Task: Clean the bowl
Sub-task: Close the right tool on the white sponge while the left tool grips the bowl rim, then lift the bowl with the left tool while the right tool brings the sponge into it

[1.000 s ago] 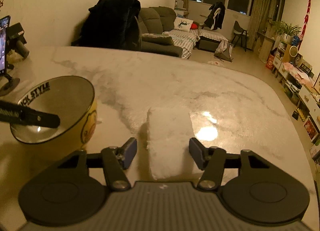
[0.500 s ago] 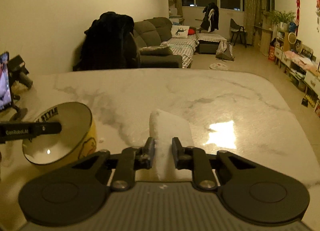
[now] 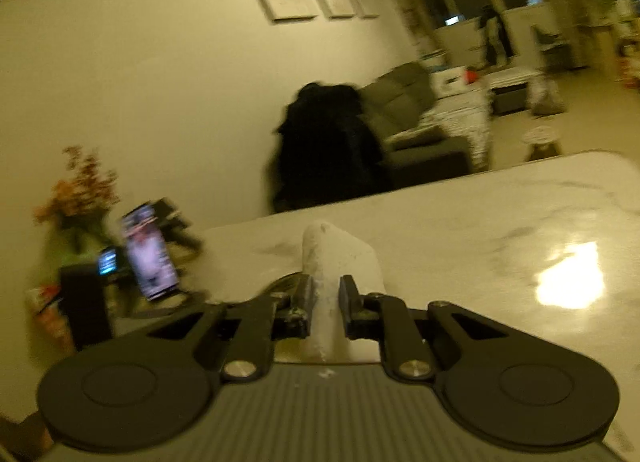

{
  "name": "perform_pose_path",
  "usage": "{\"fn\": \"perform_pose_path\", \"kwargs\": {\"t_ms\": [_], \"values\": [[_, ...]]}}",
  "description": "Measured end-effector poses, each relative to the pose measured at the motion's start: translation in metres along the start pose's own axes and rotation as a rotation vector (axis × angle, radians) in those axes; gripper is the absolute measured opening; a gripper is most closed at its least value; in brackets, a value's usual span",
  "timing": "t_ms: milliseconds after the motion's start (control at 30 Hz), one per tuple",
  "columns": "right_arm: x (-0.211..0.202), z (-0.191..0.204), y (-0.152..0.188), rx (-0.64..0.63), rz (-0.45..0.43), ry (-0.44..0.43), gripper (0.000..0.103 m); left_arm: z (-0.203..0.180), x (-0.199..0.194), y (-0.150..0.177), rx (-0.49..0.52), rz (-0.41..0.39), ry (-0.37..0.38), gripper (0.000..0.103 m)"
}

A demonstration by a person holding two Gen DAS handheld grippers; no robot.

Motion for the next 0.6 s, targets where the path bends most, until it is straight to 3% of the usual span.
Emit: {"fn": "perform_pose_path", "kwargs": {"t_ms": [167, 333, 500, 600], "values": [[0.021, -0.004, 0.019, 0.041, 0.075, -0.017, 0.015, -0.003, 0.0, 0.002, 0.043, -0.014, -0.009, 0.013], [0.017, -0.008, 0.028, 0.084, 0.064, -0.019, 0.016, -0.013, -0.004, 0.003, 0.086, -0.049, 0.009, 0.016], [0.009, -0.01, 0.016, 0.081, 0.036, -0.014, 0.025, -0.018, -0.004, 0.007, 0.12, -0.076, 0.031, 0.016], [0.016, -0.003, 0.015, 0.021, 0.061, 0.001, 0.03, -0.022, -0.004, 0.007, 0.139, -0.082, 0.054, 0.016]]}}
Point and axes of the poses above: each gripper's, at about its wrist camera, not at the fingertips, and x roughly the way its jaws point, z to its left, y to its underside, the point moved 10 cm from there along x, roughly the way its jaws point, and after that the axes turned 3 degrees about -x, right-handed, at the moved point
